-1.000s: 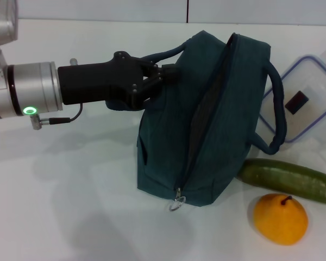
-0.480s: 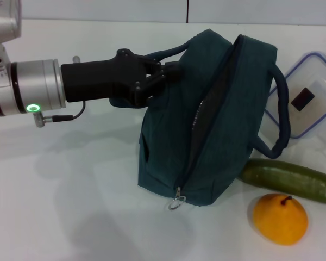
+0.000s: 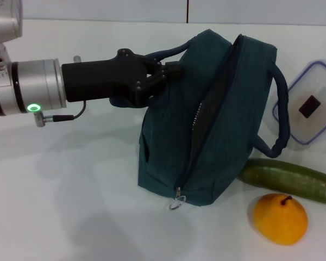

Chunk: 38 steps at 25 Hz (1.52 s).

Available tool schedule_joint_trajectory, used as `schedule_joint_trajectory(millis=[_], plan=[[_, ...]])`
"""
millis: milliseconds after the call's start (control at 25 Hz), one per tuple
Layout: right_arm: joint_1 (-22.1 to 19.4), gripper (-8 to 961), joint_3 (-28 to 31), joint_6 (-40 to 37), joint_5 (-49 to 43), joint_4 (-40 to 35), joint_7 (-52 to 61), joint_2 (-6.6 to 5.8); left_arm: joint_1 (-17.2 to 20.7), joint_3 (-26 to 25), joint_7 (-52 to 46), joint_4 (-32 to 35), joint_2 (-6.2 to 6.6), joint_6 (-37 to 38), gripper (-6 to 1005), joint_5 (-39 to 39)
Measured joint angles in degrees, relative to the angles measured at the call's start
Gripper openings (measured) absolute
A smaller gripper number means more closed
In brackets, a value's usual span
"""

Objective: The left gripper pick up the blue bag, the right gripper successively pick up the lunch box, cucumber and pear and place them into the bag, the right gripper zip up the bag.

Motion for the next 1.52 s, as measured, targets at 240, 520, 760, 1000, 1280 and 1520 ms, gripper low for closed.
schedule_joint_trajectory(millis=[240, 520, 760, 1000, 1280, 1520], plan=[[-0.3, 69, -0.7, 0.0, -1.3, -0.7, 0.0, -0.16, -0.1, 0.0, 0.0, 0.0, -0.08, -0.1, 35, 0.2], [-1.7, 68, -0.7, -0.3, -1.7, -2.7, 0.1, -0.42, -0.1, 0.0, 0.0, 0.0, -0.09, -0.1, 35, 0.3], [-2.1, 147, -0.8, -0.1, -2.8, -3.4, -0.1, -0.61, -0.1, 0.0, 0.0, 0.0, -0.14, -0.1, 34, 0.3], [-2.7, 262, -0.8, -0.1, -3.3, -4.5, -0.1, -0.61, 0.0, 0.3, 0.0, 0.0, -0.17, 0.0, 34, 0.4], [-4.6, 413, -0.8, -0.1, -3.5, -6.5, -0.3, -0.62, 0.1, 0.4, 0.0, 0.0, -0.17, 0.1, 34, 0.5], [-4.6, 411, -0.7, 0.4, -3.5, -6.5, -2.4, -0.32, 0.1, 0.4, 0.0, -0.2, -0.18, 0.1, 34, 0.6]])
